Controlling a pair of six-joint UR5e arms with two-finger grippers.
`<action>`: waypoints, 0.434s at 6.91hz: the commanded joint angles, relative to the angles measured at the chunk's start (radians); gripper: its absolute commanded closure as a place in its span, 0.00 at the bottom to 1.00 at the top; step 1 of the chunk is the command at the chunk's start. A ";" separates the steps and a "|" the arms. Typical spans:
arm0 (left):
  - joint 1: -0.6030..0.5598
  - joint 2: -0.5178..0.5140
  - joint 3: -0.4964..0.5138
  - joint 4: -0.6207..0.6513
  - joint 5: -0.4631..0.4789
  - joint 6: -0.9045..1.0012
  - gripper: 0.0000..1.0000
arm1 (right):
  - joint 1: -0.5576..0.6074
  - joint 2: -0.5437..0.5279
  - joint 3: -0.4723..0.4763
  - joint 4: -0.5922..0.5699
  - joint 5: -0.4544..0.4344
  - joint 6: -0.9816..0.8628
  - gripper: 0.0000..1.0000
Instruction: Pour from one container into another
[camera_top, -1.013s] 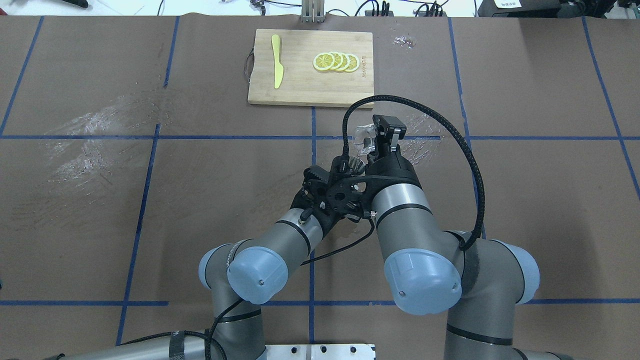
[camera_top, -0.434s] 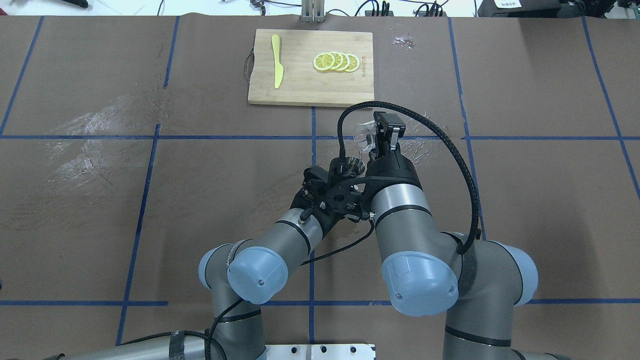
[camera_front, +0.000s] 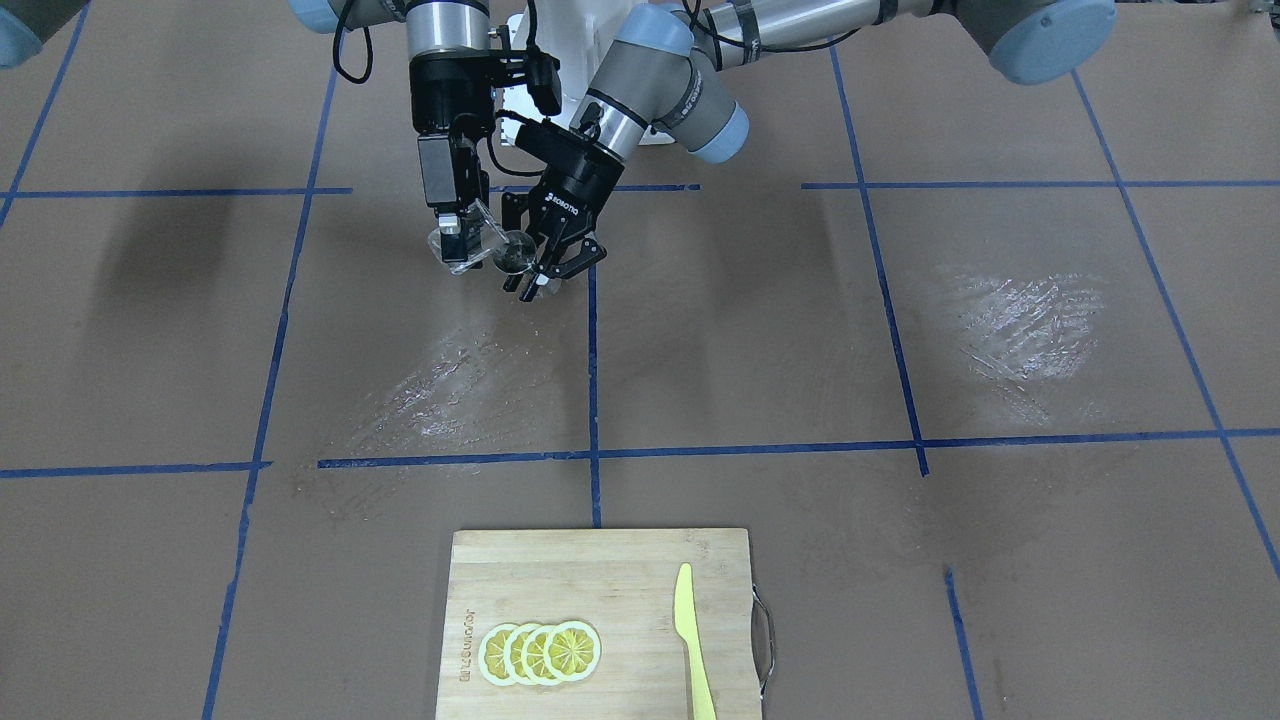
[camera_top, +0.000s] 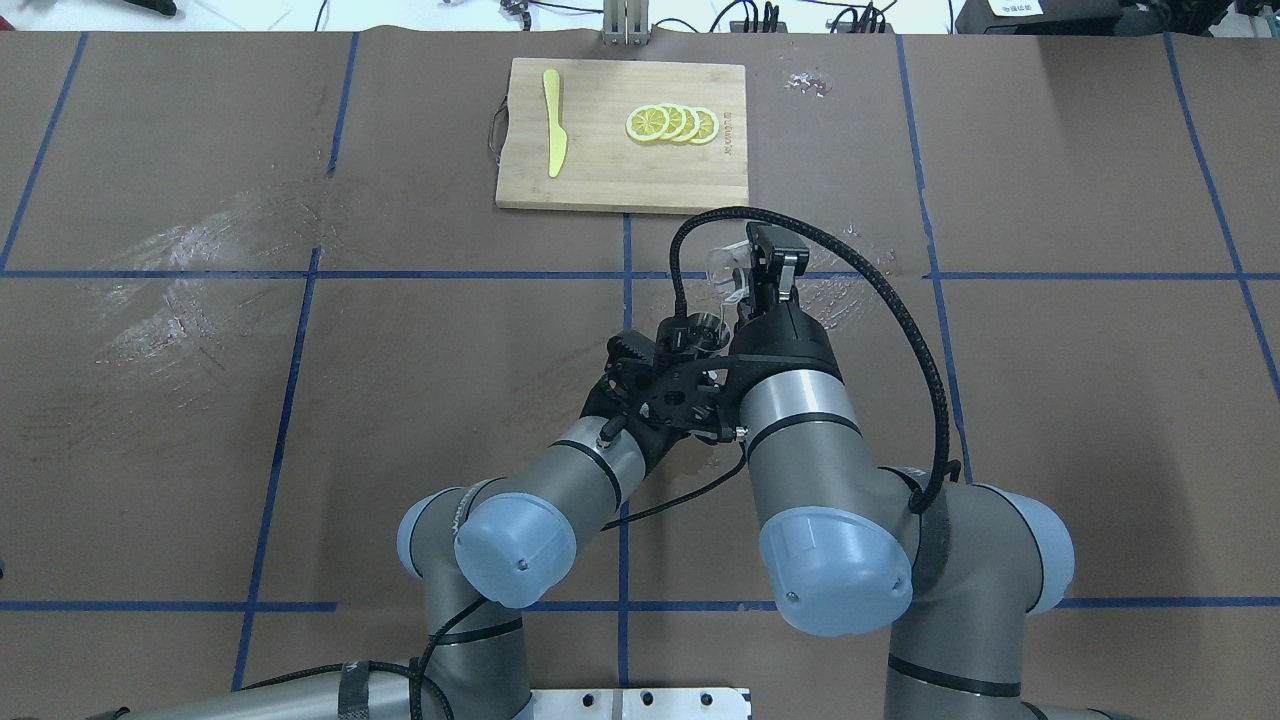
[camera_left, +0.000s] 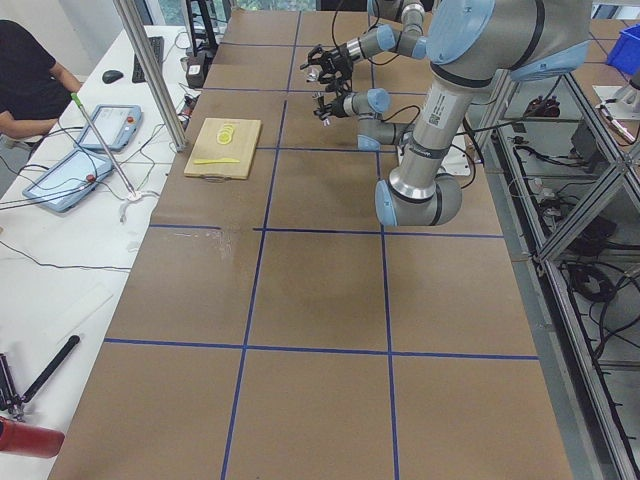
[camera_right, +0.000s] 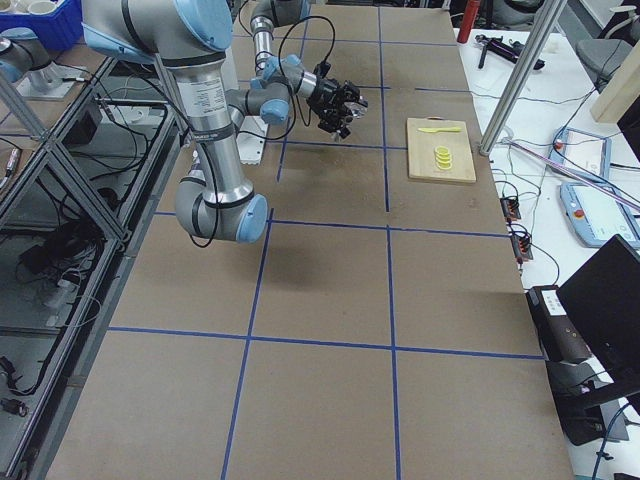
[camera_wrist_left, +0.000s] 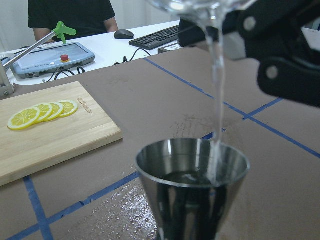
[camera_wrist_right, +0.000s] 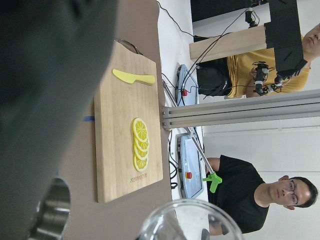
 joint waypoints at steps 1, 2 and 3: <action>0.000 0.000 -0.001 0.000 0.000 0.000 1.00 | 0.000 0.000 0.001 0.000 -0.007 0.000 1.00; 0.000 0.000 -0.001 0.000 0.000 0.000 1.00 | 0.000 0.002 0.001 0.000 -0.005 0.000 1.00; 0.000 0.000 -0.001 0.000 0.000 0.000 1.00 | 0.000 0.022 0.006 0.007 -0.004 0.006 1.00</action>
